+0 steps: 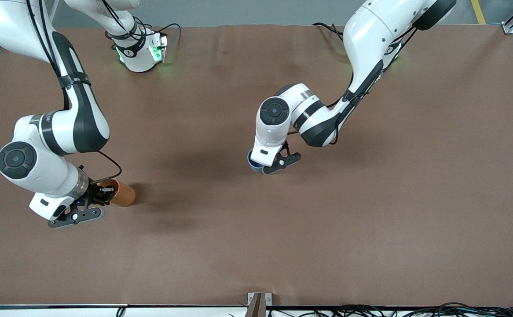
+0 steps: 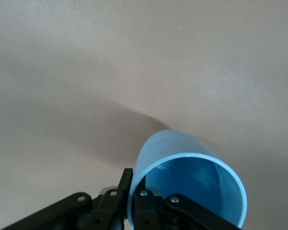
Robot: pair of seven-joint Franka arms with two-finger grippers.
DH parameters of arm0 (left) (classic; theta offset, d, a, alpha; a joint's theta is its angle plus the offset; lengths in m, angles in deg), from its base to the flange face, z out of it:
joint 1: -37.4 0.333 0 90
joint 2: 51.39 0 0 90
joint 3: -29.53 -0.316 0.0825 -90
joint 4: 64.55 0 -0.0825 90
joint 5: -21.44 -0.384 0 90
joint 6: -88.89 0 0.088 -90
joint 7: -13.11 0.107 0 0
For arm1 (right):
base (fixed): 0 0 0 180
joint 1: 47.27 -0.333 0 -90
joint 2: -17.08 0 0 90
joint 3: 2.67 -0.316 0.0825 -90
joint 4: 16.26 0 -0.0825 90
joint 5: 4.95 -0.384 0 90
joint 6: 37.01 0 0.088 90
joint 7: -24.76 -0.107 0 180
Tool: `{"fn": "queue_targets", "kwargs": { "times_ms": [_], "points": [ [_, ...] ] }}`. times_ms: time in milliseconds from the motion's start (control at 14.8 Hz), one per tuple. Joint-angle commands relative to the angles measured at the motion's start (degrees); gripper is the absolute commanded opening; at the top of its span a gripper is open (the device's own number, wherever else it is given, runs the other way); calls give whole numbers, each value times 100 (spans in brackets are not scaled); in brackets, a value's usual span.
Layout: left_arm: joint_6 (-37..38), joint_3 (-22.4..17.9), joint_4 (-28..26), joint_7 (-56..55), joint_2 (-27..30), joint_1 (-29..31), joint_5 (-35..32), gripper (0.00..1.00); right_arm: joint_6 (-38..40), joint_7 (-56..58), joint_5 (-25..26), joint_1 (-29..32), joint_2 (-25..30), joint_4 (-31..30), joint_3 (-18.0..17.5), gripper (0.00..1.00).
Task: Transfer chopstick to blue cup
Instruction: 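Grasp the blue cup with the left gripper and carry it toward the middle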
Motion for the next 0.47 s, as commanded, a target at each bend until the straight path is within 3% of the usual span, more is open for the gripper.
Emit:
{"fn": "queue_targets", "kwargs": {
  "times_ms": [0,203,270,338,405],
  "points": [
    [-121,3,141,-61,-103,43,-175,0,78,8,1,51,161,75,-52,3],
    [-324,3,-8,-53,-112,60,-220,1,463,-53,-52,86,810,110,-52,2],
    [-350,3,-52,-53,-112,69,-220,6,604,-106,-96,78,1108,110,-52,3],
    [-359,3,-62,-44,-121,104,-220,23,675,-141,-175,69,1364,102,-52,4],
    [-368,12,-70,-26,-164,131,-220,33,693,-159,-245,60,1601,102,-60,4]
  ]
}}
